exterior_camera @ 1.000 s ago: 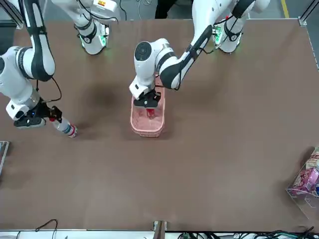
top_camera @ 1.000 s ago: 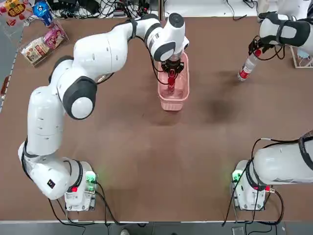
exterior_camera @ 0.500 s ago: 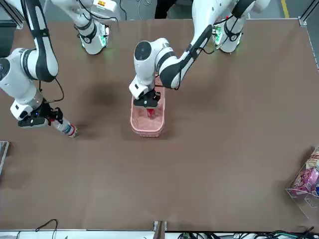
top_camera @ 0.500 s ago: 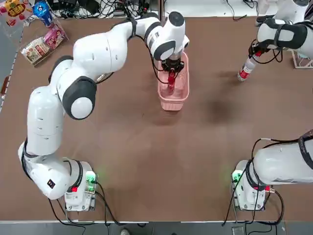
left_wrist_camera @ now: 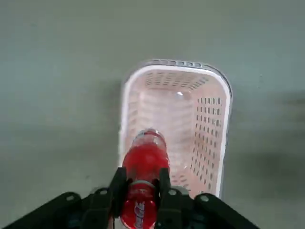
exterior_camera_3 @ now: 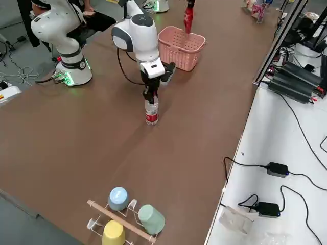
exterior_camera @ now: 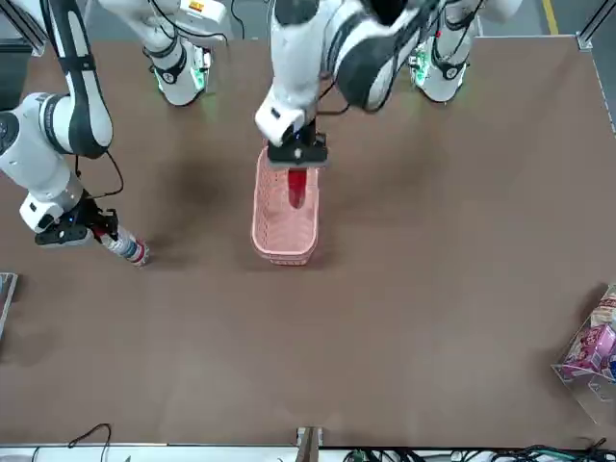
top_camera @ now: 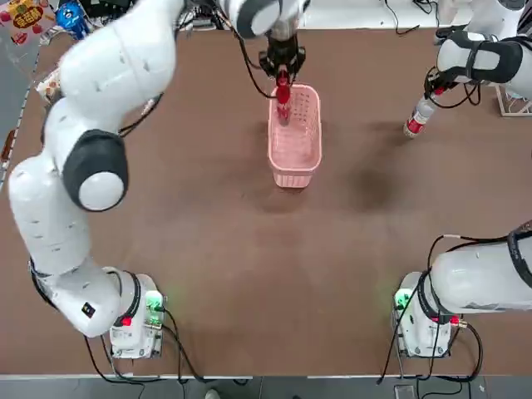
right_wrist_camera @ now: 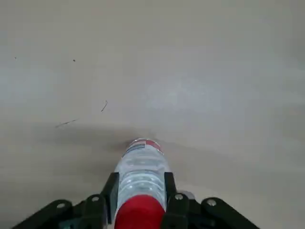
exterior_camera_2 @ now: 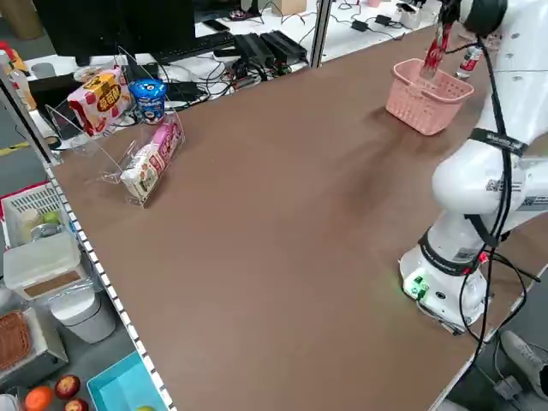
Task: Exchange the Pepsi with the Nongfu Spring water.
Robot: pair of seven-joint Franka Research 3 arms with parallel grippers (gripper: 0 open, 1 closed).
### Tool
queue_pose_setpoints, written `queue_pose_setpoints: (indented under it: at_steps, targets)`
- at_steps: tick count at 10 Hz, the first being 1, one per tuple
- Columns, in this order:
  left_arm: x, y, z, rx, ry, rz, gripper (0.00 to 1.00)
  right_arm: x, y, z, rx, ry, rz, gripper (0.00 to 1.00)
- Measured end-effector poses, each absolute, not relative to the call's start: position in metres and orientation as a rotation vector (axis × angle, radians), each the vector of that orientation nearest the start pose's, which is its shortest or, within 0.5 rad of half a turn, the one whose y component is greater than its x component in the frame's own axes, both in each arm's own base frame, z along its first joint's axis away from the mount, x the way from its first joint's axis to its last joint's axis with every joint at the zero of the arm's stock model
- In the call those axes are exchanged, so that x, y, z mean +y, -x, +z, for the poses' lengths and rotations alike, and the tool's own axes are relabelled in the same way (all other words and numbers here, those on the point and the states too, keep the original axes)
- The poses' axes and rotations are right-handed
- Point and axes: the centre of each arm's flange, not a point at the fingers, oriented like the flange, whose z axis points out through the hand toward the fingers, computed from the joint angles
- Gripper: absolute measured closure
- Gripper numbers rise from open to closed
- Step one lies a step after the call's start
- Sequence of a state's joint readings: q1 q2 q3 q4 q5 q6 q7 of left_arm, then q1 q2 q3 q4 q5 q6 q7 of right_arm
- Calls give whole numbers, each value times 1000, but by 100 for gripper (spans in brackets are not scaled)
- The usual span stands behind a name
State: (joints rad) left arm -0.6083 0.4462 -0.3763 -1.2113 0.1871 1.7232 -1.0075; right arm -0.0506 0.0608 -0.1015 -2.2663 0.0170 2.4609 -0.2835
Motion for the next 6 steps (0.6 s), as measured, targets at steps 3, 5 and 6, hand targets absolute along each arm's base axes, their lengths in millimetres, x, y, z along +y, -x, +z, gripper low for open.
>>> queue_pose_setpoints:
  at_steps: [3,5,6]
  targets:
    - [-446,-465,594,-147,3092,-69,68,-82,-532,347,-187,3152,-200,62]
    - [-348,-533,579,-171,3057,11,68,-79,-533,350,-142,3143,-104,62]
    - [-299,-561,573,-162,3062,51,68,-71,-538,362,-128,3134,-34,62]
